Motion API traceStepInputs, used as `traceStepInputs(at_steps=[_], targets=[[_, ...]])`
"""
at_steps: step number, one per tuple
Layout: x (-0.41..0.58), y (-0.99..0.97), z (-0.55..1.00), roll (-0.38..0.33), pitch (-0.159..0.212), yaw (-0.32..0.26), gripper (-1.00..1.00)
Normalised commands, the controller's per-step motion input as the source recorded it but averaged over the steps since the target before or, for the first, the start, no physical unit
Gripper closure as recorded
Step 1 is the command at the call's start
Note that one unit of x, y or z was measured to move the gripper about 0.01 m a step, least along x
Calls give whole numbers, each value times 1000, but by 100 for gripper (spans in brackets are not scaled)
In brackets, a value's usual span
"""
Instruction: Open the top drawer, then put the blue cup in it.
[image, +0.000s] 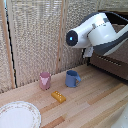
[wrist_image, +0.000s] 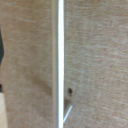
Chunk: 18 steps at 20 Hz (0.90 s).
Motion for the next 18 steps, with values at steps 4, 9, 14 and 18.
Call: traceStepInputs(at_steps=[4, 9, 14, 18], targets=[[237, 182, 0, 373, 127, -202, -100], [276, 146, 0, 367, 110, -213, -100], [278, 142, 0, 358, 92, -216, -100], [186, 141, 37, 314, 18, -234, -100]])
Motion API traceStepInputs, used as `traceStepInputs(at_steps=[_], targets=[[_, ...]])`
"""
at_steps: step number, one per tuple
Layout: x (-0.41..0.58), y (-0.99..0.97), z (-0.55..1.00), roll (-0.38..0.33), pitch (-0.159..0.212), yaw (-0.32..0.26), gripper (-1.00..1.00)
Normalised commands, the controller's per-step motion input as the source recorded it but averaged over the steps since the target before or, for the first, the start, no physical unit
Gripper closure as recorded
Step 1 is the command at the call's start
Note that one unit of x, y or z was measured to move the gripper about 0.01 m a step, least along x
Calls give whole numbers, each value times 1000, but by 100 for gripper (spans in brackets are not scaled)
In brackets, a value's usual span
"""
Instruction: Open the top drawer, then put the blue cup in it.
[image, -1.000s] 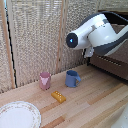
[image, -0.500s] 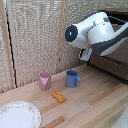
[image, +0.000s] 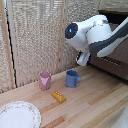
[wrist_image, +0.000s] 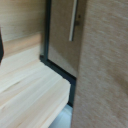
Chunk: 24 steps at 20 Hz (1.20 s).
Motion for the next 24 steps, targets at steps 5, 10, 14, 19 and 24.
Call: traceStepInputs(at_steps=[5, 10, 14, 19, 24], targets=[[125, 142, 96, 285, 0, -249, -100], [118, 136, 135, 263, 0, -253, -100], [202, 86, 230, 160, 0, -262, -100], [435, 8, 185, 89, 25, -245, -100], [522, 0, 105, 91, 29, -227, -100]])
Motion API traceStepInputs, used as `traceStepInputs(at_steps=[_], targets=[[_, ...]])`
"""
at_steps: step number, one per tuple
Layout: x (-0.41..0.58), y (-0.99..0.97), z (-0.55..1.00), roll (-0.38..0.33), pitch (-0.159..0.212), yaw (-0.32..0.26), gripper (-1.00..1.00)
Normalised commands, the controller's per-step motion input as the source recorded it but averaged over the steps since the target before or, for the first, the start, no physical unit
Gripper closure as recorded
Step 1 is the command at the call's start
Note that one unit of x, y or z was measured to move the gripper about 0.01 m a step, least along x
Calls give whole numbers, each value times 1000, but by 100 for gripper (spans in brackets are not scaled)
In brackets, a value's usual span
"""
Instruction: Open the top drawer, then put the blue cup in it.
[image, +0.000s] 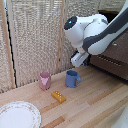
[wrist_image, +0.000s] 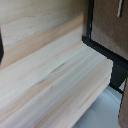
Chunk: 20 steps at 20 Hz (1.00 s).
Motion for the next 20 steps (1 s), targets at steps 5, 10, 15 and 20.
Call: traceStepInputs(at_steps=[5, 10, 15, 20], targets=[[587, 0, 0, 103, 13, -223, -100], [601, 1, -37, 197, 29, -198, -100], [535, 22, 0, 305, 45, -160, -100], [386, -22, 0, 371, 109, -123, -100]])
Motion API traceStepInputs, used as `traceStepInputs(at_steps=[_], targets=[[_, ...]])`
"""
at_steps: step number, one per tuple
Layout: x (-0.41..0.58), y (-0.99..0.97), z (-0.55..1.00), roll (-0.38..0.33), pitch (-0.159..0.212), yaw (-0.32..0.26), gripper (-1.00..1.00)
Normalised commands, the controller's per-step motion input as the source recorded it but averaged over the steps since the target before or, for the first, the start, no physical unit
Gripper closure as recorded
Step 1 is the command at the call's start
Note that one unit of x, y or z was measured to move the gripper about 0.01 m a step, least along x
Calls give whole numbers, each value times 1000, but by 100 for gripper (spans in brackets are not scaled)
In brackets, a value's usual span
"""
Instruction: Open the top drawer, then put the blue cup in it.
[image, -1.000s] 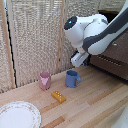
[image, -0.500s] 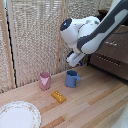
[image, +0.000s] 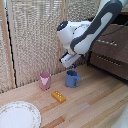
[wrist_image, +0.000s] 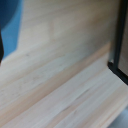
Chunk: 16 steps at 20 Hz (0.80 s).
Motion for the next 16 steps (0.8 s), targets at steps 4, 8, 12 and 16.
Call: traceStepInputs(at_steps=[4, 8, 12, 16], targets=[[254, -336, -59, 255, 154, -119, -100], [351, -524, -86, 195, 164, -83, -100], [367, -457, -147, 137, 65, -77, -100], [218, -124, -322, 120, -123, -142, -100]])
